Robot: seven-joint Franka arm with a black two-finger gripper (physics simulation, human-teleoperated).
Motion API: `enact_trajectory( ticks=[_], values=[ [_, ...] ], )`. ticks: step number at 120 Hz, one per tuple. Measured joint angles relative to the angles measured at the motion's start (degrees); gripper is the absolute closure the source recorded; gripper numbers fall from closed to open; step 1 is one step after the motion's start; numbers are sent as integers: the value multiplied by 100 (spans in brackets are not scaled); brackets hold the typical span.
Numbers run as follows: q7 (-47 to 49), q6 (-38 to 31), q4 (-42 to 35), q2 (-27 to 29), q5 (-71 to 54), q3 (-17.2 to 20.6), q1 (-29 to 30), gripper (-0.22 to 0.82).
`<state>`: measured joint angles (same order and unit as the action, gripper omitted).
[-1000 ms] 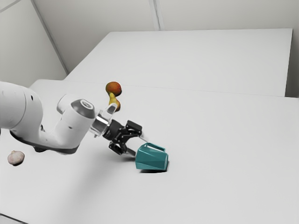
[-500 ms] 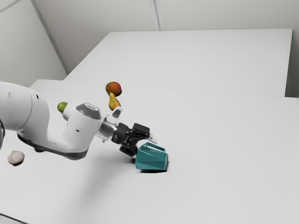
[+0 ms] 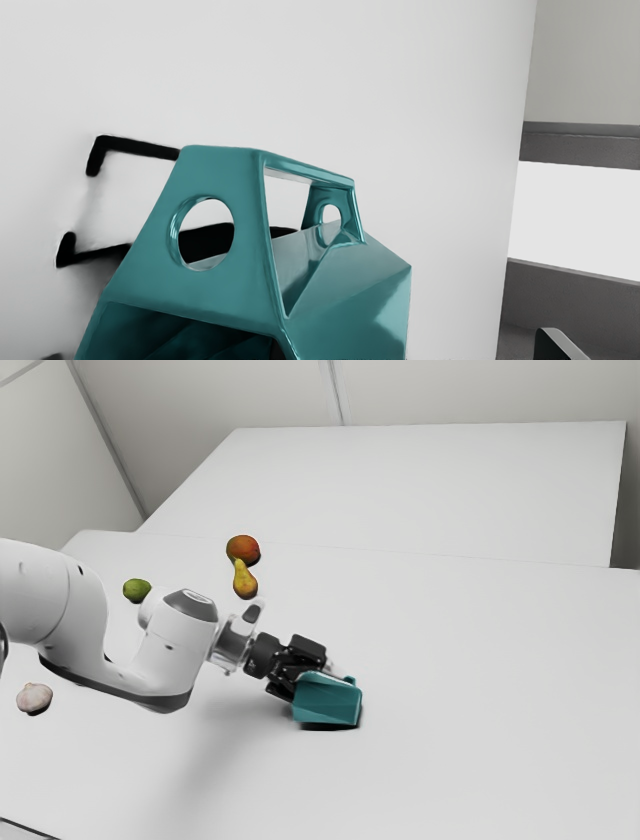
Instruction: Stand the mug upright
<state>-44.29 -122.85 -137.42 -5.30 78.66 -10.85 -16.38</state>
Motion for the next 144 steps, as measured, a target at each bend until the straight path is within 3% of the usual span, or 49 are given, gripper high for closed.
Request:
enact_trajectory(
  ticks=[23, 52, 67, 99, 144],
  values=[
    [-157, 8, -114, 85, 22, 13, 0, 26],
    [-298, 8, -120, 117, 27, 13, 1, 58],
    [-353, 3, -120, 205, 21, 18, 3, 69],
    [-368, -161, -91, 858, -675, 15, -17, 75],
    [622, -310, 619, 1131, -5015, -45, 262, 77]
  ],
)
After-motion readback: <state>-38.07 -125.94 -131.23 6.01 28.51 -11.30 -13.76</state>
